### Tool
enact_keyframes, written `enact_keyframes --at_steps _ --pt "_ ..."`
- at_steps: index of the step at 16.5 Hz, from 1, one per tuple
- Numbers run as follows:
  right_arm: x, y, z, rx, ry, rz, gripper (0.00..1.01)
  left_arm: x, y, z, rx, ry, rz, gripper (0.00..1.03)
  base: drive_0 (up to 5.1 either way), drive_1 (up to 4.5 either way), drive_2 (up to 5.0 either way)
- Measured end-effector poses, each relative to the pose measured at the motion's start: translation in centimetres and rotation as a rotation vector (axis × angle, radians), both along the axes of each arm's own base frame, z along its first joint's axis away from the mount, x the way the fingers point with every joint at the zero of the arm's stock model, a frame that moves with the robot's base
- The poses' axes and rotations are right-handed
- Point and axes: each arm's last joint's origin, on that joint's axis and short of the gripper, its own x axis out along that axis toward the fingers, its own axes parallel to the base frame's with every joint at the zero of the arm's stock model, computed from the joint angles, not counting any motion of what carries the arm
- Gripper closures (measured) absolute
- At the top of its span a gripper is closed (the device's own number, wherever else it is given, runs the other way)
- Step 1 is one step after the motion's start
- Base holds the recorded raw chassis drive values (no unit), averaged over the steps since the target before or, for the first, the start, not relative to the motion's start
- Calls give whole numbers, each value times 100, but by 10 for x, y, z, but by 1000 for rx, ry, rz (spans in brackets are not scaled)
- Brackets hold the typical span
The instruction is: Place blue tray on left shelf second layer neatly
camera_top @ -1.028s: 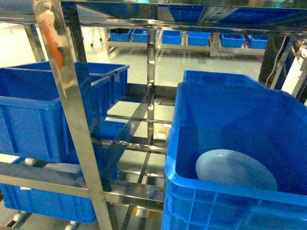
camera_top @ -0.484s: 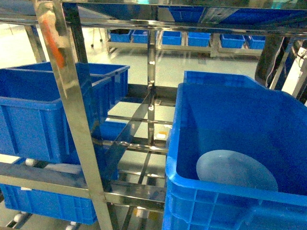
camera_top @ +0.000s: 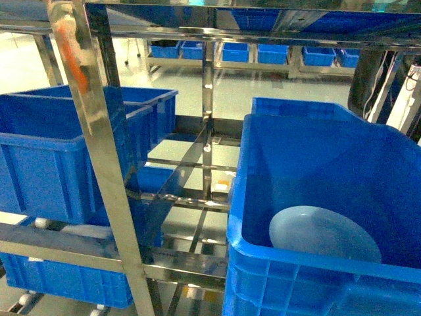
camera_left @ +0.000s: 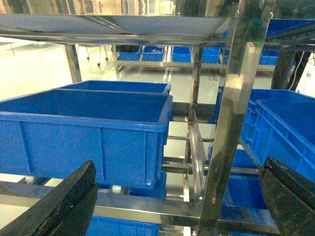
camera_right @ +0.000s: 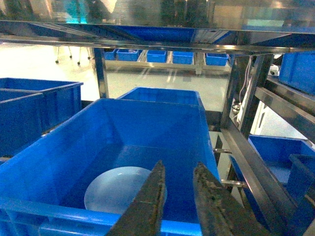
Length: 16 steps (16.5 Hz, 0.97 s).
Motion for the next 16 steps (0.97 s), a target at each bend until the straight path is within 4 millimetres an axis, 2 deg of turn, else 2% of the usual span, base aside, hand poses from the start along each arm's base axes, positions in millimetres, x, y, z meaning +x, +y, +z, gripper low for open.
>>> enact_keyframes --at_steps 3,4,7,16 --pt "0 0 0 0 0 0 50 0 0 0 0 0 0 5 0 0 0" --pt "0 0 0 0 0 0 36 0 0 0 0 0 0 5 0 0 0" --pt "0 0 0 0 0 0 1 0 0 0 0 0 0 5 0 0 0" --pt "0 0 0 0 0 0 3 0 0 0 0 0 0 5 0 0 0"
